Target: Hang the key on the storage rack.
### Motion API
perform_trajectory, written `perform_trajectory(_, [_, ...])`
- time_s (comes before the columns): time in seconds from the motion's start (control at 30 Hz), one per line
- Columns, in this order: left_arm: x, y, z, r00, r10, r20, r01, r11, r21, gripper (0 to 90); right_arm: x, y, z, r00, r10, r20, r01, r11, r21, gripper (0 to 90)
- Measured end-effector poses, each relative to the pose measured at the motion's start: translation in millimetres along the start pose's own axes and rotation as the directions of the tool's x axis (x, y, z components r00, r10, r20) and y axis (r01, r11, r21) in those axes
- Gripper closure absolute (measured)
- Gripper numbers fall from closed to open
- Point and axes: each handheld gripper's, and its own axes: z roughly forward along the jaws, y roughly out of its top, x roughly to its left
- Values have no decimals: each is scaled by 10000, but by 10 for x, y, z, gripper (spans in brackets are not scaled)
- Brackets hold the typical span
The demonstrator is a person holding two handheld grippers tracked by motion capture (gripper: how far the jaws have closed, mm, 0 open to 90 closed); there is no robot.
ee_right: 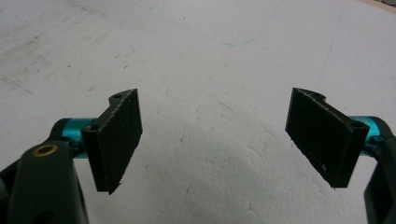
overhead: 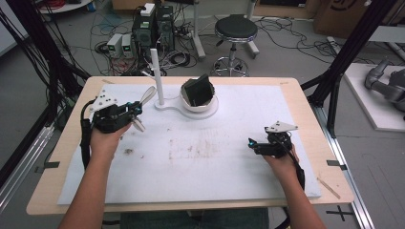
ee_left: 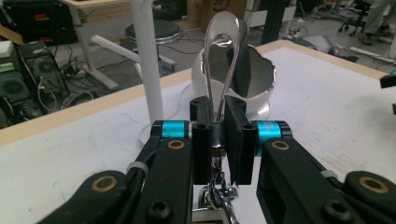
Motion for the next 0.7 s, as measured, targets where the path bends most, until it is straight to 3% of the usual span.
perform_trajectory(0.37, [25,315,70,9986,182,-493,-200,9991,-376,814,-8,-2,2,10000,38,-41,-38,10000,18,188])
perform_trajectory(0.7, [84,556,206,9931,450,-1081,-477,9986,-223,814,-18,-4,-9,10000,84,-43,-84,10000,-40,188])
